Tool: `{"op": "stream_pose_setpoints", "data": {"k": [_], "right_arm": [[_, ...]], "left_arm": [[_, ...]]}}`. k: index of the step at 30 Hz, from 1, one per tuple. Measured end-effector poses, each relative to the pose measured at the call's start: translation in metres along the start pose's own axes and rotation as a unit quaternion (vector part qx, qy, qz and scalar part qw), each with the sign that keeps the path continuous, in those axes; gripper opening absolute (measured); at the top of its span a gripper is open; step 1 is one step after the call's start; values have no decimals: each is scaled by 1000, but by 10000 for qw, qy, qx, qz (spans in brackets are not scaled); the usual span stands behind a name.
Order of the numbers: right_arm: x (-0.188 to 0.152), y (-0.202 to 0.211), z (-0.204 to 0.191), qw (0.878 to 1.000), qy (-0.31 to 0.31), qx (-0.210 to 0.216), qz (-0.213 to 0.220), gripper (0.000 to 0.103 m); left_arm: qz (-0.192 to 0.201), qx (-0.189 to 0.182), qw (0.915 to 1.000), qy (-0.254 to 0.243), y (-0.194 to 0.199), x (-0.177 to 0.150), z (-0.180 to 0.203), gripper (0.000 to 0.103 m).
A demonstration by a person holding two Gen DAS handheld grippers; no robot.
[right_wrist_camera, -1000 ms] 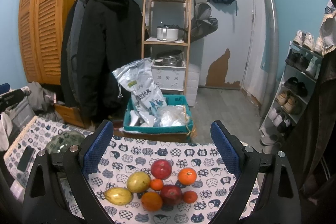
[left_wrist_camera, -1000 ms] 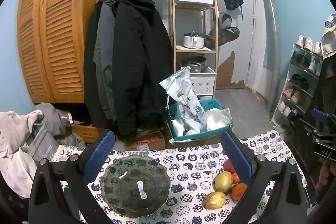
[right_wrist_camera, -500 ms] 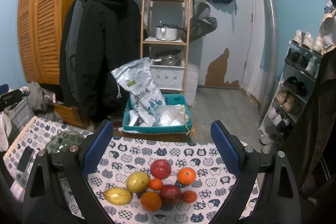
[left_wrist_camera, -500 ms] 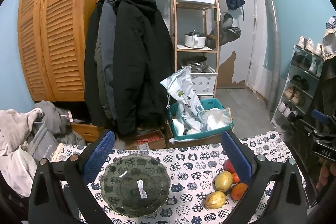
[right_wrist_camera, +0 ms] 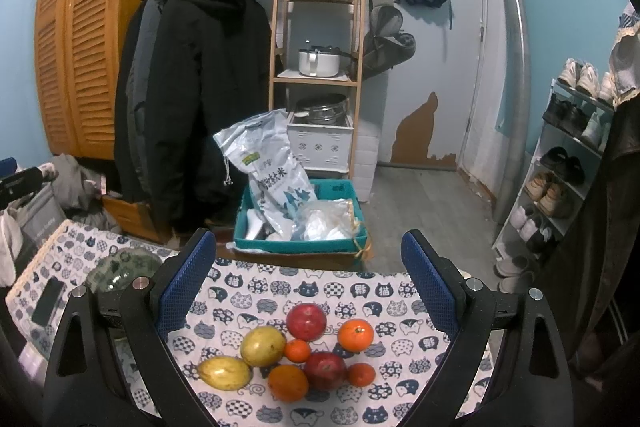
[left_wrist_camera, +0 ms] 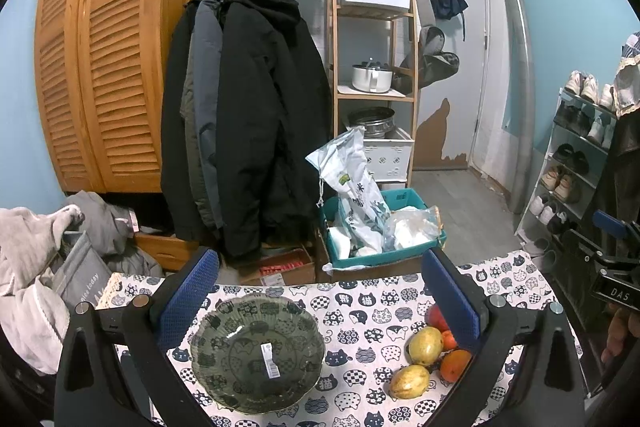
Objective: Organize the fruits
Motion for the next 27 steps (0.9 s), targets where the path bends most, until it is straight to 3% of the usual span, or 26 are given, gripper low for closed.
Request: {"op": "stream_pose_setpoints", "data": {"k": [27], "right_arm": [[3,1,-2,10000,11,12,11,92]], "left_arm": [[-1,26,10000,14,-1,0,-3,102]]}}
Point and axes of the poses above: each gripper's, at about its wrist camera, not at the fingertips, and y roughly against the way its jaws point, z to its right, x to its top, the point moved 7 cm from there along -y, roughly the way its jaws point, and after that the axes turned 8 degrees about z, right-handed, at the moved point
